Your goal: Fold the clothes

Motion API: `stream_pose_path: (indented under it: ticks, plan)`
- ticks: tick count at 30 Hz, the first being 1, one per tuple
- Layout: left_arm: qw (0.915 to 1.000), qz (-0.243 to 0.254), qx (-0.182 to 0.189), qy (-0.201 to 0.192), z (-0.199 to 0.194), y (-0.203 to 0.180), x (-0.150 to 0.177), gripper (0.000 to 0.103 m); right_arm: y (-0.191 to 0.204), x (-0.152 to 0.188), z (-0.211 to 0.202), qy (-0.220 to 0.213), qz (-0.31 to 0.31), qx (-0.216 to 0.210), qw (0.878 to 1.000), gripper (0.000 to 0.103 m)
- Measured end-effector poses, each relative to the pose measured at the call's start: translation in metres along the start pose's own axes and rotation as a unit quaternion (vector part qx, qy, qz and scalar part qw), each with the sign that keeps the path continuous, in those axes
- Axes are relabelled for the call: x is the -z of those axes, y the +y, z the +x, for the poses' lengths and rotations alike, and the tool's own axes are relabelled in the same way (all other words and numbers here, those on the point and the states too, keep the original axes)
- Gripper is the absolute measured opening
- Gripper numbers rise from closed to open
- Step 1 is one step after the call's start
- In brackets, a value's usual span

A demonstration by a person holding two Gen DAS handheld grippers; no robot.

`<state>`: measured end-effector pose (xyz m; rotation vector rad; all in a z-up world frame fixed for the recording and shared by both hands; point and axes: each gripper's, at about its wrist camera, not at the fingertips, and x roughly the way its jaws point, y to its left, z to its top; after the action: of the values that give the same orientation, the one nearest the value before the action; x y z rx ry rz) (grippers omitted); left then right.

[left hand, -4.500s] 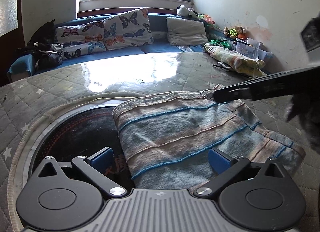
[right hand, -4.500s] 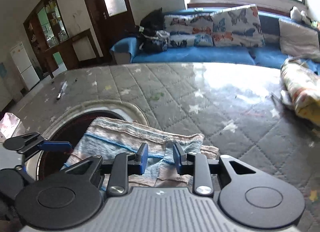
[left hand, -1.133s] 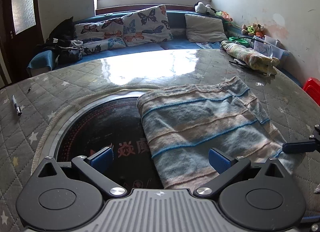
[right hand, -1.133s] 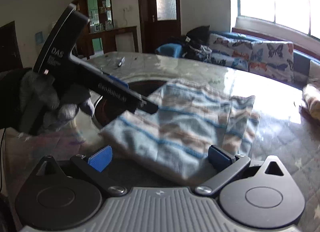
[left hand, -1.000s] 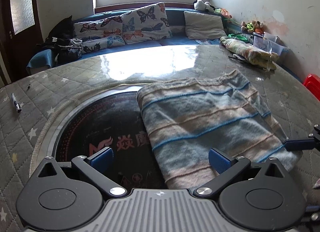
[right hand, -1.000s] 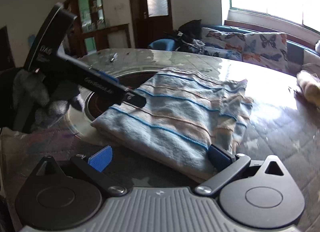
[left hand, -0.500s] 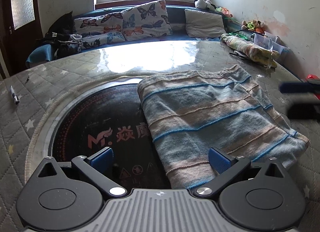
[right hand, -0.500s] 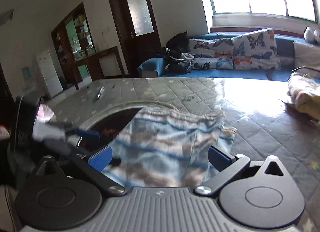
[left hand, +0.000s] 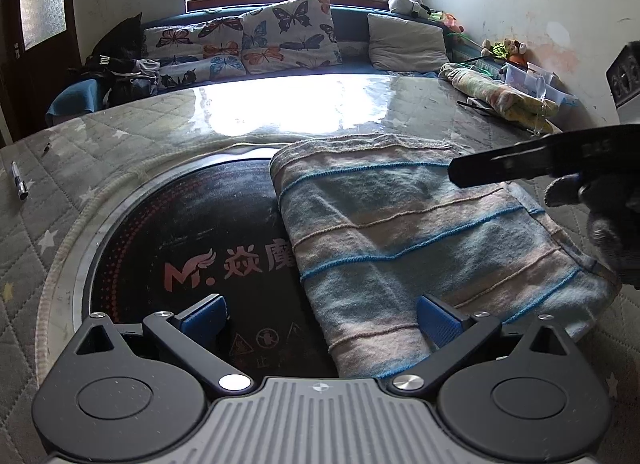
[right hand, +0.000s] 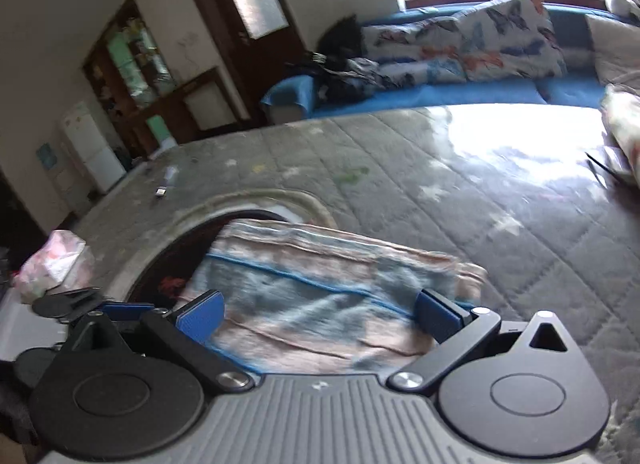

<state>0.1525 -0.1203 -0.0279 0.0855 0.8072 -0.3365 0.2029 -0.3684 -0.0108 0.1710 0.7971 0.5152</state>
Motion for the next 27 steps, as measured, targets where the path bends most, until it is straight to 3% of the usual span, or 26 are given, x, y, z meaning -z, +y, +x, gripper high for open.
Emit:
stream_pose_path:
  ticks: [9,13,19,27]
  plan:
    - [0.9998,0.006,0.001,-0.017,-0.011,-0.007,-0.011,0.103,0.010,-0.014,-0.024,-0.048,-0.005,-0.012,0.999,0.103]
    - [0.9996,0.017,0.012,-0.021,-0.010,-0.018,-0.016,0.103,0.024,-0.022,-0.012,-0.035,-0.023,-0.029,0.999,0.103]
    - [0.9993,0.032,0.015,-0.013,0.001,-0.028,-0.017,0.103,0.020,-0.014,0.016,0.011,-0.008,-0.020,1.000,0.103]
    - [0.9994,0.033,0.007,-0.009,0.001,-0.025,-0.015,0.103,0.029,-0.017,0.012,0.007,-0.027,-0.006,1.000,0.103]
